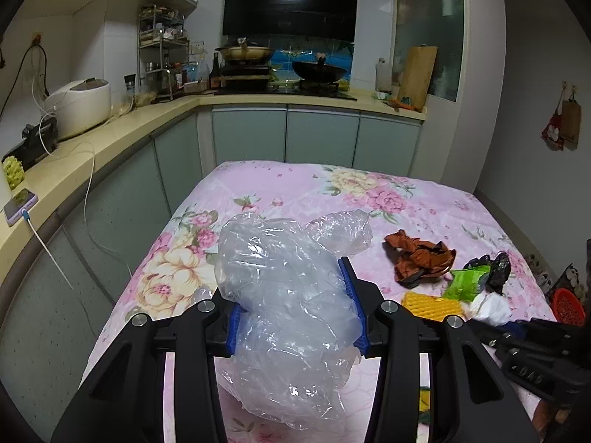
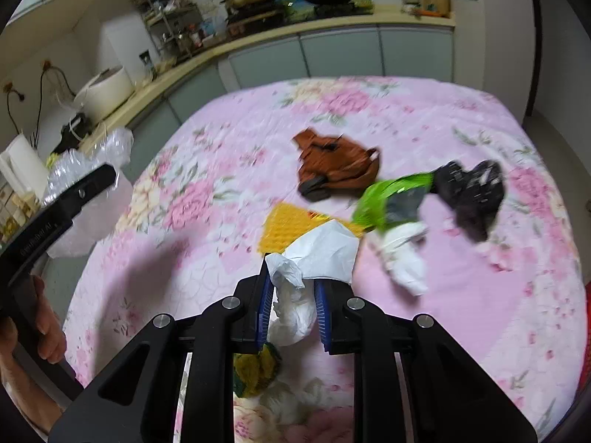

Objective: Collect trash
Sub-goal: 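Lift the plastic bag and tissue and carry both over the red basket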

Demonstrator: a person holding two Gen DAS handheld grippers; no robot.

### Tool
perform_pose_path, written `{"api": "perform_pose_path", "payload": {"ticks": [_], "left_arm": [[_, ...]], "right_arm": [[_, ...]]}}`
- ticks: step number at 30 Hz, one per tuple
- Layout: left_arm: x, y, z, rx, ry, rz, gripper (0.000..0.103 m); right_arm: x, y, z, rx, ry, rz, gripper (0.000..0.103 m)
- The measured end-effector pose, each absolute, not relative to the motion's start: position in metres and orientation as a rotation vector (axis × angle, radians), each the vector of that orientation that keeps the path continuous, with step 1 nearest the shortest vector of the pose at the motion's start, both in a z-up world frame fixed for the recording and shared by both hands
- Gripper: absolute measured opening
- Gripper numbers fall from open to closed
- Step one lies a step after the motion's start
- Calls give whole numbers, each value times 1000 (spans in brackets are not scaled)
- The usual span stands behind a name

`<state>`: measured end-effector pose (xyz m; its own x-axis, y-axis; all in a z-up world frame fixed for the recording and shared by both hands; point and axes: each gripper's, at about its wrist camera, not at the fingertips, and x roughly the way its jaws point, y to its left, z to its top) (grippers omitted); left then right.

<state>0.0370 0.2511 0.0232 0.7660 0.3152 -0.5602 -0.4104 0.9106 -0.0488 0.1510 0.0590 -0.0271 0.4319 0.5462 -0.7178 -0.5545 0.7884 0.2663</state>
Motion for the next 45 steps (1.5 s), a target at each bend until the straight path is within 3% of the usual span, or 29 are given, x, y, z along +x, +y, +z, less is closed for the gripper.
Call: {"api": "perform_pose_path", "payload": {"ticks": [18,45], "left_arm": [[60,191,65,-86,485,308,42],[87,98,94,-19,418,133,42]], "right_arm": [[153,-11,39,58,677,565,21],[143,-100,78,119,545,416,21]]}}
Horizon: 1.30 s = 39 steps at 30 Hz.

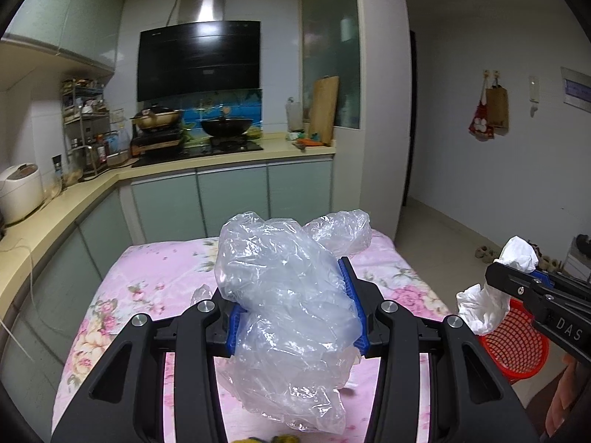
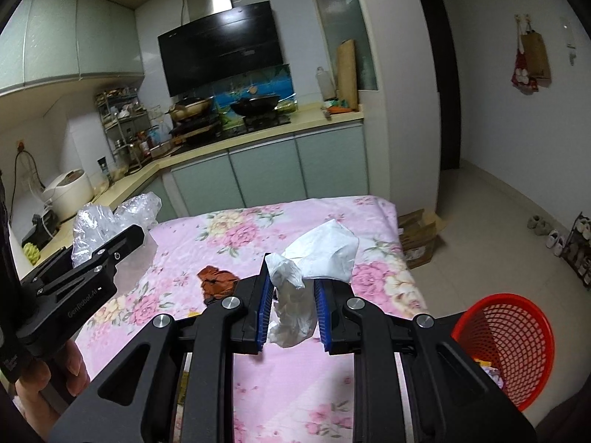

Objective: Collect trash
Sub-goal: 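Lift the plastic bag and tissue and carry both over the red basket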

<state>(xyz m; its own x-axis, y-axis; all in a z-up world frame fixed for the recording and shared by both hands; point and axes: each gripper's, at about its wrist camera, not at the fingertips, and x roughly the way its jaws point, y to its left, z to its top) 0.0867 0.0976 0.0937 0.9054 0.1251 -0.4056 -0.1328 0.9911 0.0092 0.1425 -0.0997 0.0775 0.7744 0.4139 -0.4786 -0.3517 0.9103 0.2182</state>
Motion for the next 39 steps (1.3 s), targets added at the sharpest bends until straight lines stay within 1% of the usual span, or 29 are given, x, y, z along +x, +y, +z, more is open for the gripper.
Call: {"api": "perform_pose_path", "payload": {"ticks": [25,39], "left_arm": [[120,-4,74,10,459,-110,42],[144,-60,49,22,536,-268,42]], "right_arm": [[134,-194,67,170,540,194,21],[128,-239,49,193,569,67,21]]}}
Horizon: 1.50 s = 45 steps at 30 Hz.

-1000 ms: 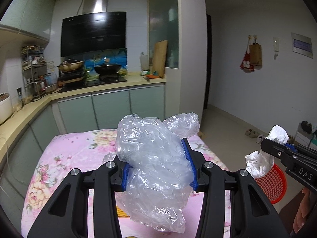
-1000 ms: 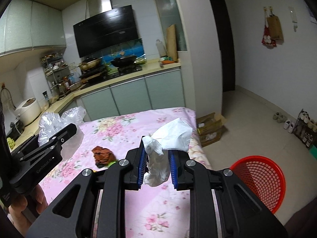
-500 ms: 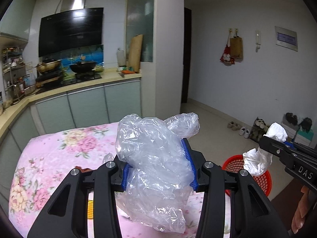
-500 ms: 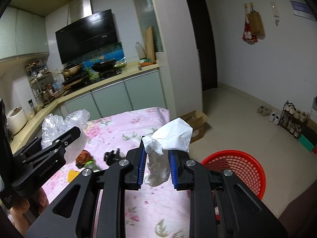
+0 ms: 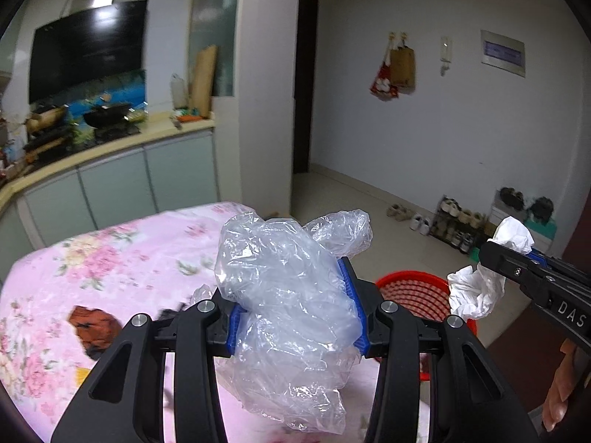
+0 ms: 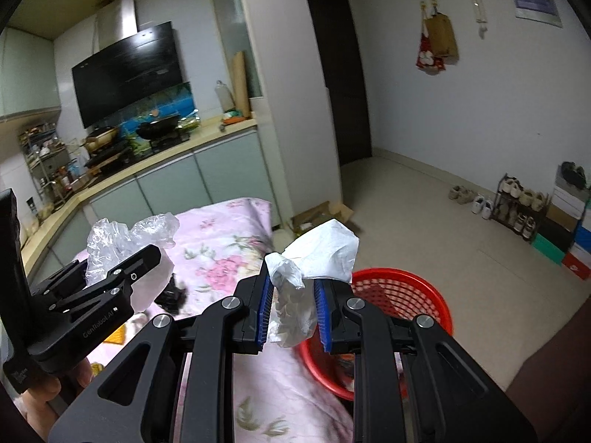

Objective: Collect trash
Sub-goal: 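Lift the plastic bag and tissue and carry both over the red basket, then open both tools to drop the plastic bag and tissue into the basket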

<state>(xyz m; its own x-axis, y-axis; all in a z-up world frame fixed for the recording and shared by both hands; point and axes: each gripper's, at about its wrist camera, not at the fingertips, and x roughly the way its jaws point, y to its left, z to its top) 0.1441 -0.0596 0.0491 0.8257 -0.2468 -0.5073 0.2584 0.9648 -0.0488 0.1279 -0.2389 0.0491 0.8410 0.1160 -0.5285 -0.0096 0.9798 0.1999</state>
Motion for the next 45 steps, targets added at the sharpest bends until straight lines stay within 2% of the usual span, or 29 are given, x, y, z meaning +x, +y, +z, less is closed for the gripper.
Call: {"api": "perform_pose_path", "payload": {"ticks": [18,30,36,38,42,45], "left_arm": [[202,-166,-22,83,771,-497,42],[223,-191,-70,90,897,-538,43],[226,-194,-78,84,913,-539,50],[226,-194,-78,83,912,-539,56],[224,-192,-75,80,895,-533,69],[222,-186,-68,60,880,-533,76]], "right_arm": [[154,-310,-18,235,760,-112,21],[174,-327,-65,260,876,-123,22],[179,-333,-77,281,906,-122,26],[179,-336,-80,294,913,-120,38],[177,-337,-81,305,916,-124,44],[174,-338,-77,322,906,-123,53]]}}
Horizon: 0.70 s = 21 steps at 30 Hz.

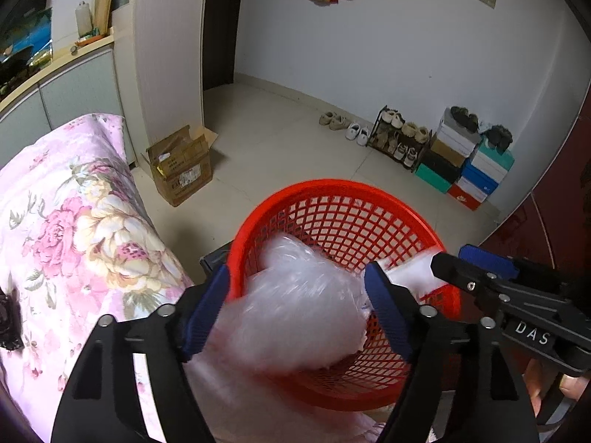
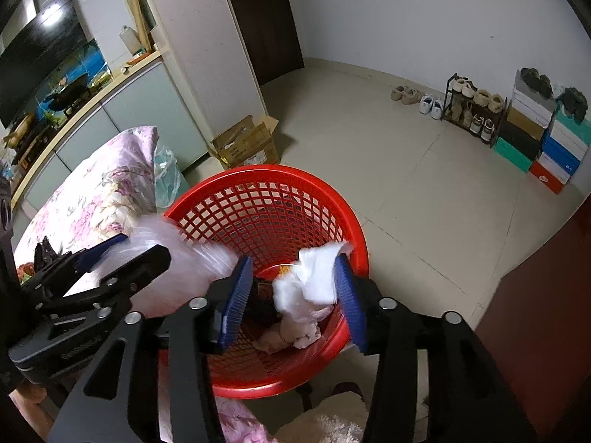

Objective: Collect trash
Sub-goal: 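Open both tools to drop the plastic bag and tissue into the basket, then move both tools back over the trash on the bed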

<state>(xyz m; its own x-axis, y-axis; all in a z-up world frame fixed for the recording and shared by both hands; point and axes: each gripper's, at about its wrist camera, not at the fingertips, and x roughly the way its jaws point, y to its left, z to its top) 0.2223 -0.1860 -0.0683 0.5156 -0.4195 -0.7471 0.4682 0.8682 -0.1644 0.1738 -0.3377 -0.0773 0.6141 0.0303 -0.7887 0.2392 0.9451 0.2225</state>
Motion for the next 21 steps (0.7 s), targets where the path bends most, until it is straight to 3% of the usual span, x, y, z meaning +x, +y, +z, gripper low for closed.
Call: {"api": "perform_pose_path", "payload": {"ticks": [18,21], "left_arm": [[183,-98,5,13,709,-360,80],[172,-78,15,1,691,-327,81]], "right_arm": [[145,-305,-16,286,761,-41,58],[138,-293,-4,283,715,-18,70]]}}
